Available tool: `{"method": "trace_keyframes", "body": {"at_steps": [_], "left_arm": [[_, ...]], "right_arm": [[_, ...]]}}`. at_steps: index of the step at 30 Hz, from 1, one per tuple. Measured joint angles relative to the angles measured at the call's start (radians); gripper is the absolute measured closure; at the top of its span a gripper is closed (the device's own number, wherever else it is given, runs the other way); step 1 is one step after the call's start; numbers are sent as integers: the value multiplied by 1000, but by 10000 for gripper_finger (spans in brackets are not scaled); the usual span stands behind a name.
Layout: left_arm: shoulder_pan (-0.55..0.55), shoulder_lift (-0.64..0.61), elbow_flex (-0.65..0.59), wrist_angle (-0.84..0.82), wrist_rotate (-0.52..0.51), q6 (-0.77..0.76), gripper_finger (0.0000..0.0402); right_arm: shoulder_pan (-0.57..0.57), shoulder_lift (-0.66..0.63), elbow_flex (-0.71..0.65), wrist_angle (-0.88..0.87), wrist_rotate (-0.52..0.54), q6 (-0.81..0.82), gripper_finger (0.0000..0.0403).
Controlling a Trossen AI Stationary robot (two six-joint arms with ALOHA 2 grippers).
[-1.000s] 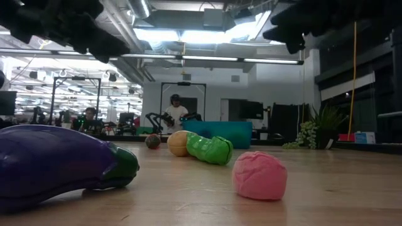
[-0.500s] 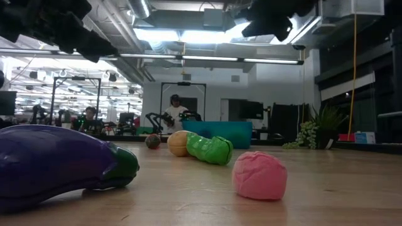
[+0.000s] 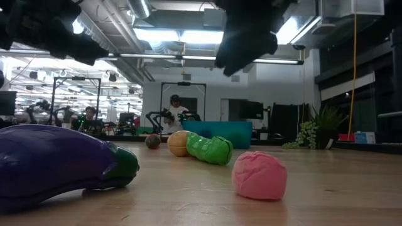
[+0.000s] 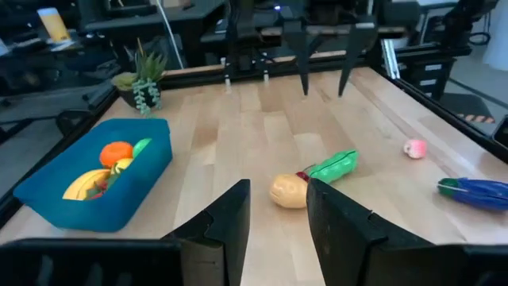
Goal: Pick and placing Produce into tupperware
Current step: Put the green peas into the blue bin
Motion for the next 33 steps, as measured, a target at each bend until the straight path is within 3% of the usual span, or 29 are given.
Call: {"method": "trace_keyframes", "body": {"at_steps": [6, 11, 20, 33], "left_arm": [[0, -52, -37, 6, 0, -7, 290], [0, -67, -38, 5, 0, -6, 295], [0, -67, -38, -14, 1, -7, 304], [0, -66, -38, -21, 1, -9, 317]], "right_arm": [[-4, 124, 136, -89, -44, 224, 207], [-6, 192, 207, -91, -78, 316, 207], [-20, 267, 231, -136, -81, 426, 207], [-41, 344, 231, -109, -134, 423, 207]]}}
